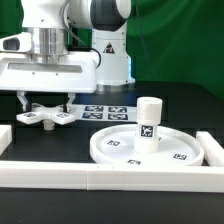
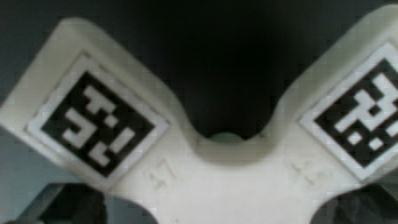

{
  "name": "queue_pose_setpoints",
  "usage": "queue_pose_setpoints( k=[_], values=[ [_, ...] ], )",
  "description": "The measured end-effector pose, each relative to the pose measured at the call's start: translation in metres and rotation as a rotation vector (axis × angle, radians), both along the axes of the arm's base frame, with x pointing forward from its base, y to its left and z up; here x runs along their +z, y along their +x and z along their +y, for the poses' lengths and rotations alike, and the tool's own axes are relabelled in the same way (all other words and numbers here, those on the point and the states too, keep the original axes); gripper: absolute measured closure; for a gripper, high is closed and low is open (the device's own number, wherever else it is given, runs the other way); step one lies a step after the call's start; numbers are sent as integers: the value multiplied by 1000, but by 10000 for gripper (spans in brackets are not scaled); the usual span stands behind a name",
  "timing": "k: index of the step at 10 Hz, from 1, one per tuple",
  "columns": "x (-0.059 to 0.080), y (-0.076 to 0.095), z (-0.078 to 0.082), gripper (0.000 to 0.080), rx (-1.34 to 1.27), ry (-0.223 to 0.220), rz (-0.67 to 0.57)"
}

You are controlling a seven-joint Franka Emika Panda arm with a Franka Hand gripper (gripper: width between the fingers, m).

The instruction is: Assemble round table

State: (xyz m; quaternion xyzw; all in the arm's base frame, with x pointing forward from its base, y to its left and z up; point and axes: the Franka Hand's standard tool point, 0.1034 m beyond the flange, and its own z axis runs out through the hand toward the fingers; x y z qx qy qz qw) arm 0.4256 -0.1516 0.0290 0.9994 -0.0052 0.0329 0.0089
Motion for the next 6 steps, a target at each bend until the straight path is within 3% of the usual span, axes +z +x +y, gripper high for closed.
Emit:
queue_pose_setpoints(
  k=[2, 3, 4, 5, 6],
  values=[
    [-1, 0, 0, 151, 0, 0, 1],
    [-1, 0, 0, 283, 0, 0, 1],
    [0, 0, 0, 283, 0, 0, 1],
    [0, 0, 0, 361, 0, 0, 1],
    [0, 0, 0, 361, 0, 0, 1]
  ],
)
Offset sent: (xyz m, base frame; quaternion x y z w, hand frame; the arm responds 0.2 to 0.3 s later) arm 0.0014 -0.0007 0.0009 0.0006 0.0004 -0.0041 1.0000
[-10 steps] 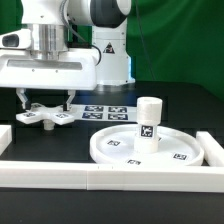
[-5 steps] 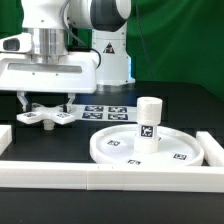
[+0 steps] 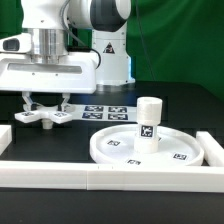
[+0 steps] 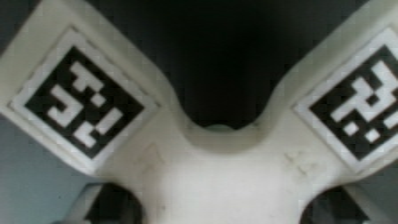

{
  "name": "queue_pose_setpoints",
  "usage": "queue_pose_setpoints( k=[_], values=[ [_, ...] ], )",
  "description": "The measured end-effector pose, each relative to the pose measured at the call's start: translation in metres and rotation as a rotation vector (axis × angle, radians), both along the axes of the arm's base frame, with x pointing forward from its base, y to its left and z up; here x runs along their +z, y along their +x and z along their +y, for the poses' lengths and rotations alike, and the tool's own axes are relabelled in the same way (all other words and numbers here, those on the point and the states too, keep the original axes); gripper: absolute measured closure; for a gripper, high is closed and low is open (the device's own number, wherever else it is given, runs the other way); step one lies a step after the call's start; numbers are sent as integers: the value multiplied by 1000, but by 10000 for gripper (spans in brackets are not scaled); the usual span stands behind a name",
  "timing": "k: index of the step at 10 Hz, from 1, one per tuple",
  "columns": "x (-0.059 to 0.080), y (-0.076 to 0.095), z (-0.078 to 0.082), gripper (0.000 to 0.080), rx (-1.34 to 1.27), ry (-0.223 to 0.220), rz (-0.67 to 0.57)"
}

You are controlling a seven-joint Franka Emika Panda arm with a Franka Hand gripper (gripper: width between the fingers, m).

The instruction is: Assemble round table

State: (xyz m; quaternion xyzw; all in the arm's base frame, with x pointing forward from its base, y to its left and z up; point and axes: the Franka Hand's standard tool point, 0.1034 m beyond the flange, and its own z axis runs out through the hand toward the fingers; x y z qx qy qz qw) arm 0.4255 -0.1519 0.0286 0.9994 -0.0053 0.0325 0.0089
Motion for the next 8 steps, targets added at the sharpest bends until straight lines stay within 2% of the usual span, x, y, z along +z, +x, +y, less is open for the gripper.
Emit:
queue_pose_setpoints(
  k=[3, 4, 6, 7, 8],
  values=[
    [2, 2, 3, 361, 6, 0, -4],
    [9, 6, 14, 361, -26, 17, -1],
    [37, 20, 61, 361, -86, 49, -18],
    [48, 27, 91, 361, -164, 70, -10],
    [65, 42, 126, 361, -182, 82, -9]
  ],
)
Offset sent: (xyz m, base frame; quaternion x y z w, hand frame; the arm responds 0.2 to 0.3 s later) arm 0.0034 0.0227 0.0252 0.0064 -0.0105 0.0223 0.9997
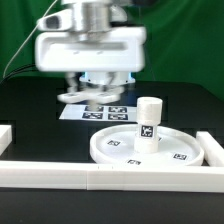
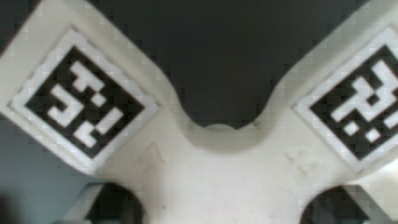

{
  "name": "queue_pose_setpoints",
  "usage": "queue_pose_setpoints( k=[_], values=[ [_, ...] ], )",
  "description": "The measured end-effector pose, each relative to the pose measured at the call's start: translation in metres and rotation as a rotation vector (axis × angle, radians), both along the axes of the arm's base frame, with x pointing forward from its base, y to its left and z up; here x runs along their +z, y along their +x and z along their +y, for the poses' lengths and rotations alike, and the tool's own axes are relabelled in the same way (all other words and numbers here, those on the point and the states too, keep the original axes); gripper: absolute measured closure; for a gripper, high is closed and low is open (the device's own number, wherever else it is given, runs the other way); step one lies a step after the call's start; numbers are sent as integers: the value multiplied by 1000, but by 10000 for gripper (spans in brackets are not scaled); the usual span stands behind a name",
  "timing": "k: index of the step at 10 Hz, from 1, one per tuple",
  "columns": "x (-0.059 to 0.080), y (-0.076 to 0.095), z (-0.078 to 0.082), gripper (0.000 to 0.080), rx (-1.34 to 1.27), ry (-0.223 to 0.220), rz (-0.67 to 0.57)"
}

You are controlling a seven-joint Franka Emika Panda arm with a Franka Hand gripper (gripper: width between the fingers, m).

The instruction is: Assemble round table

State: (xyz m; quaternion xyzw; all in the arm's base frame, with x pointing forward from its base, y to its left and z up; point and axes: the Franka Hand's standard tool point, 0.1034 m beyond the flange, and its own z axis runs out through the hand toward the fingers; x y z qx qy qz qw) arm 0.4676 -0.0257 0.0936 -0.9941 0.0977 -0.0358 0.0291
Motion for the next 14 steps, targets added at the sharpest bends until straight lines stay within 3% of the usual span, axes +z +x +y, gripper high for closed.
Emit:
queue_pose_setpoints(
  k=[2, 3, 7, 10, 14],
  values=[
    [27, 33, 43, 361, -71, 33, 8],
    [32, 44, 51, 361, -56, 28, -15],
    [30, 42, 51, 361, -53, 30, -11],
    [54, 70, 57, 360, -16, 35, -19],
    [49, 66, 56, 360, -14, 33, -13]
  ],
)
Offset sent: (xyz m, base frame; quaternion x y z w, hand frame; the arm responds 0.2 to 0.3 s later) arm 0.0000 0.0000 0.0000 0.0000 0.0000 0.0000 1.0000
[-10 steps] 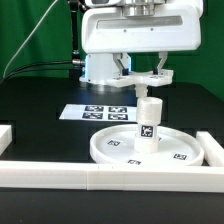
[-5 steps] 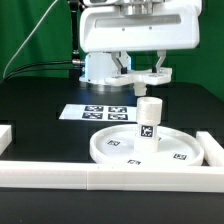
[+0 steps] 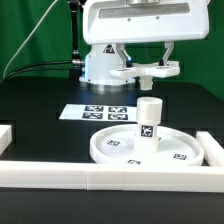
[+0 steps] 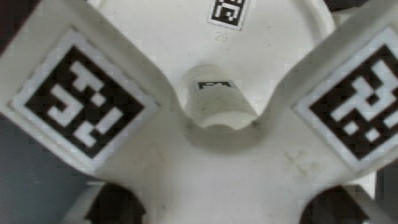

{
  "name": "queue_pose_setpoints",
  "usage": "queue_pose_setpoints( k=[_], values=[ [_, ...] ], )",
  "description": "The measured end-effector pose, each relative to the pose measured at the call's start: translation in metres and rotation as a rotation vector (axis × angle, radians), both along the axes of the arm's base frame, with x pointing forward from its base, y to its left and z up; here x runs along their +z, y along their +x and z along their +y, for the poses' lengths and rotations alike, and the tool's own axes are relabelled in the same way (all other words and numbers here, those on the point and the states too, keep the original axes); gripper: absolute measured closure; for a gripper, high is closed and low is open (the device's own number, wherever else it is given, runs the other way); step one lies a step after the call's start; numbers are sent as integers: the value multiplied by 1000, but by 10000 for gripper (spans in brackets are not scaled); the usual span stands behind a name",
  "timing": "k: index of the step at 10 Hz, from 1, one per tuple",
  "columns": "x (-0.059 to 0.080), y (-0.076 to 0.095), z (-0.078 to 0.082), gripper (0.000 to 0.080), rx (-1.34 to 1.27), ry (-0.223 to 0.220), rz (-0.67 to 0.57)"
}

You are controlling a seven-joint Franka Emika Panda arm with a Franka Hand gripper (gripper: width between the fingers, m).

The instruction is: Assemble round table

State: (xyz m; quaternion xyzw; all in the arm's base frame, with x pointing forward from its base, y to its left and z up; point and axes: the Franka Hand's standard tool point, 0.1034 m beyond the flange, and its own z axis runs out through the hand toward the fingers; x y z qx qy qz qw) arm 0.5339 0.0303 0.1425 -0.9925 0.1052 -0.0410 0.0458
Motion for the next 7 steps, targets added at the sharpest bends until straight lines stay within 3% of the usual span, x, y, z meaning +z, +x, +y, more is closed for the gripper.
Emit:
queue_pose_setpoints(
  k=[3, 7],
  values=[
    [-10, 15, 3, 360, 152, -37, -6],
    [-14, 12, 4, 360, 144, -35, 3]
  ],
)
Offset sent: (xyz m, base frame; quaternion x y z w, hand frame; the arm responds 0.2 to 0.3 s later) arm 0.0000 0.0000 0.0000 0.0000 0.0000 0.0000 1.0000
